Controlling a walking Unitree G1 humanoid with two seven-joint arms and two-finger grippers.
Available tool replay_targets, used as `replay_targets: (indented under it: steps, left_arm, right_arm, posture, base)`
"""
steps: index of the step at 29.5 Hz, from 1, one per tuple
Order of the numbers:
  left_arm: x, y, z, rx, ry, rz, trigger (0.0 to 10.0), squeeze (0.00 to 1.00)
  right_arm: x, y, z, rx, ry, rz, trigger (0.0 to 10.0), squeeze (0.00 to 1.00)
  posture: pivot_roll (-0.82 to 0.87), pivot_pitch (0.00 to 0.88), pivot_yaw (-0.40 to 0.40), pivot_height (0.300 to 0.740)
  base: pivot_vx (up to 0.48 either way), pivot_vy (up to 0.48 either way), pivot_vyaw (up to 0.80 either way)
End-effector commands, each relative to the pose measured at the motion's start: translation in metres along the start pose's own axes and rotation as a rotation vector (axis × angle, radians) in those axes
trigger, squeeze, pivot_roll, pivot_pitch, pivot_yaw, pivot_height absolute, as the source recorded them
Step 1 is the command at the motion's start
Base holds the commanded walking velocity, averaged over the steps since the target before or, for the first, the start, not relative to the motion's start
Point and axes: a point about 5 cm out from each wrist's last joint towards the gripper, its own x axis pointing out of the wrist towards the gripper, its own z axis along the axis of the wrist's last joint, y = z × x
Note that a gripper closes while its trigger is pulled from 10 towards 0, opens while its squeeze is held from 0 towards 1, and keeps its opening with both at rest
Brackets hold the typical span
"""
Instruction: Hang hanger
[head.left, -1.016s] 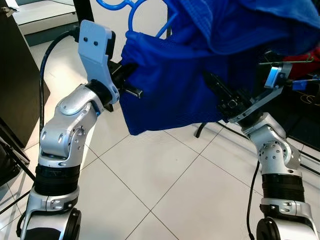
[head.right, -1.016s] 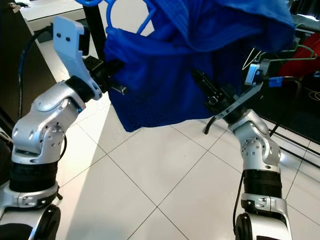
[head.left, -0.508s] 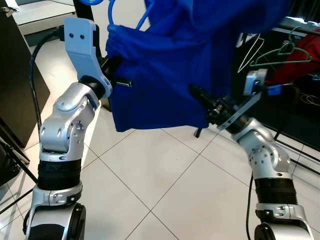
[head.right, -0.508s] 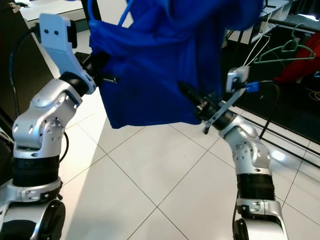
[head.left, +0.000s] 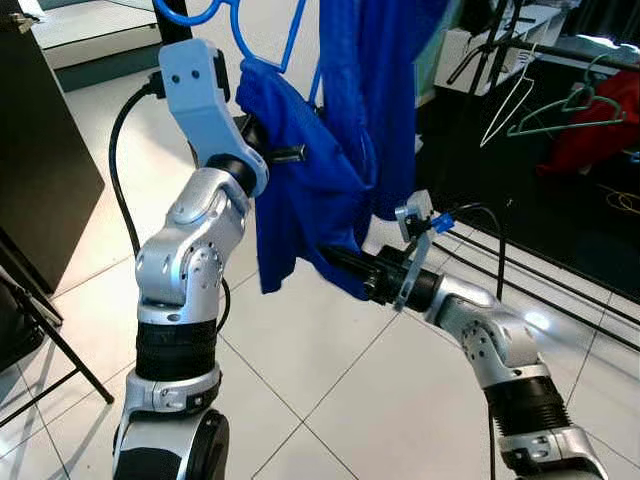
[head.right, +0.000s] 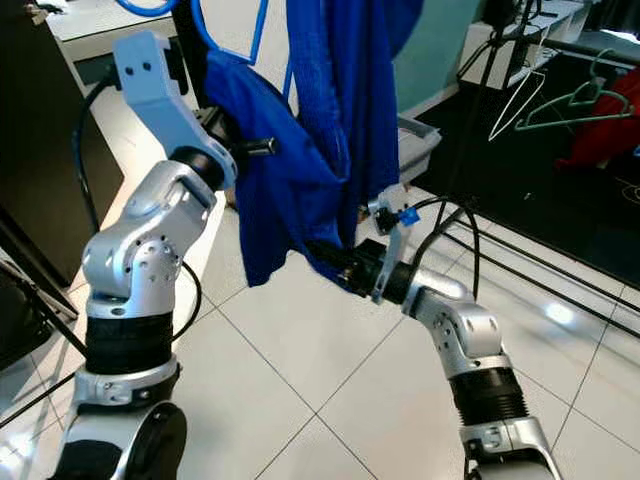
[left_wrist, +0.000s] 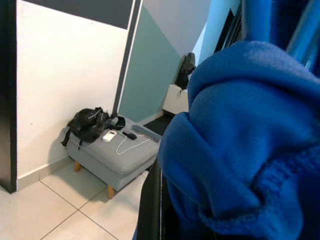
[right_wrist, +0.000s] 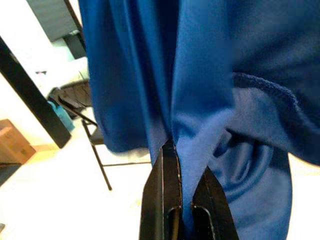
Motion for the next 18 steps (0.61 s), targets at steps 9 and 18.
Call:
replay_targets:
  steps: [9, 18]
  left_arm:
    - [0.002, 0.002, 0.014, 0.048, -0.055, 0.010, 10.0, 0.00]
    - [0.002, 0.040, 0.037, 0.427, -0.064, -0.018, 10.0, 0.00]
  right_arm:
    - [-0.009, -0.001, -0.014, 0.004, 0.095, 0.003, 0.0, 0.00]
    - [-0.038, -0.039, -0.047, 0.015, 0.306, -0.333, 7.1, 0.00]
  posture:
    - [0.01, 0.058, 0.016, 0.740]
    - [0.00, 0.070, 0.013, 0.740]
  base:
    - [0.000, 0.000, 0.00]
    - [0.000, 0.000, 0.00]
